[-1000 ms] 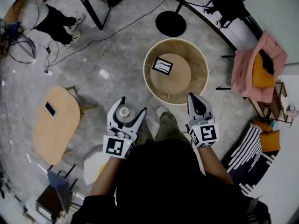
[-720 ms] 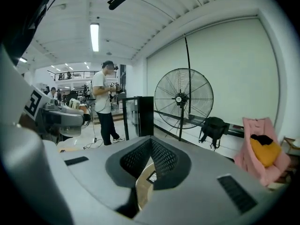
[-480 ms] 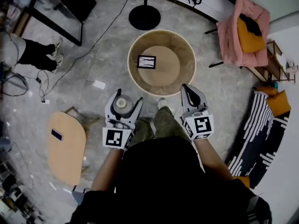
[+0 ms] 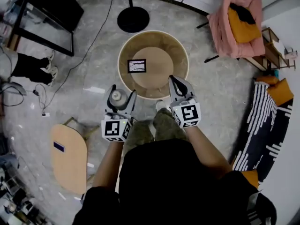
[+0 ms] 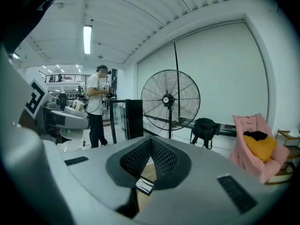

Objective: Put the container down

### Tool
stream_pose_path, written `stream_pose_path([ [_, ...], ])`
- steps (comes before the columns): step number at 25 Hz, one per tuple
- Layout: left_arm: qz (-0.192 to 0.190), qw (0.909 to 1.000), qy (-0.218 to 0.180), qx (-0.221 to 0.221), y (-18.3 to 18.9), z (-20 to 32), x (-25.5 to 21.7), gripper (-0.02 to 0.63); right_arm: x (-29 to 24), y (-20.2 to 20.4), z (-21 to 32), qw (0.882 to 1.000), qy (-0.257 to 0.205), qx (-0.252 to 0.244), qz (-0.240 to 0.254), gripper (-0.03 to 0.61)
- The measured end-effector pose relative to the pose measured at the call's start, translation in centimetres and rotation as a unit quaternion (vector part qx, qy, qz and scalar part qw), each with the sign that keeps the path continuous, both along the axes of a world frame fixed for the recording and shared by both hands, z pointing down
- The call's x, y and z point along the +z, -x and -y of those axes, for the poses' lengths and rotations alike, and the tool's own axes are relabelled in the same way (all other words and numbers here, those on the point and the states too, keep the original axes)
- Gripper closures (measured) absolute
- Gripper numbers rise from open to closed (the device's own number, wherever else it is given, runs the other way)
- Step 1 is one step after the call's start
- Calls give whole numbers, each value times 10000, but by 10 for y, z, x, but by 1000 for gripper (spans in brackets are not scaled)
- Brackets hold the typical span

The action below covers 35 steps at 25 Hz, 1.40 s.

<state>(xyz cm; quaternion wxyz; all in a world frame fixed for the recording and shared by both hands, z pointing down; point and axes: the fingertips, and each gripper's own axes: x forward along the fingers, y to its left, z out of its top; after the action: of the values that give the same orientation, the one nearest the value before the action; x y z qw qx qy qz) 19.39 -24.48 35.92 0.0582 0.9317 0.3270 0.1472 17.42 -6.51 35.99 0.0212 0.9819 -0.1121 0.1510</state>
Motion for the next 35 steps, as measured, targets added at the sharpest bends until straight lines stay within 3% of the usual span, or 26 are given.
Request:
stream_pose_path([
  [11,370,9989,-190,-194,-37,-58,138,264,108,-42,-9,9971,-394,-419,490,557],
  [20,513,9969,-597,57,-63,-99,294,264,226,-67,-30,9949,-524,-310,808,557],
  [25,879,9943,-596,123,-63,-116,384,264,292,-62,-40,9921,-495,-429,1066,557],
  [35,711,9932,-743,541,-80,-147,485,264,403,-62,-55,9911,-165,-299,1283,557],
])
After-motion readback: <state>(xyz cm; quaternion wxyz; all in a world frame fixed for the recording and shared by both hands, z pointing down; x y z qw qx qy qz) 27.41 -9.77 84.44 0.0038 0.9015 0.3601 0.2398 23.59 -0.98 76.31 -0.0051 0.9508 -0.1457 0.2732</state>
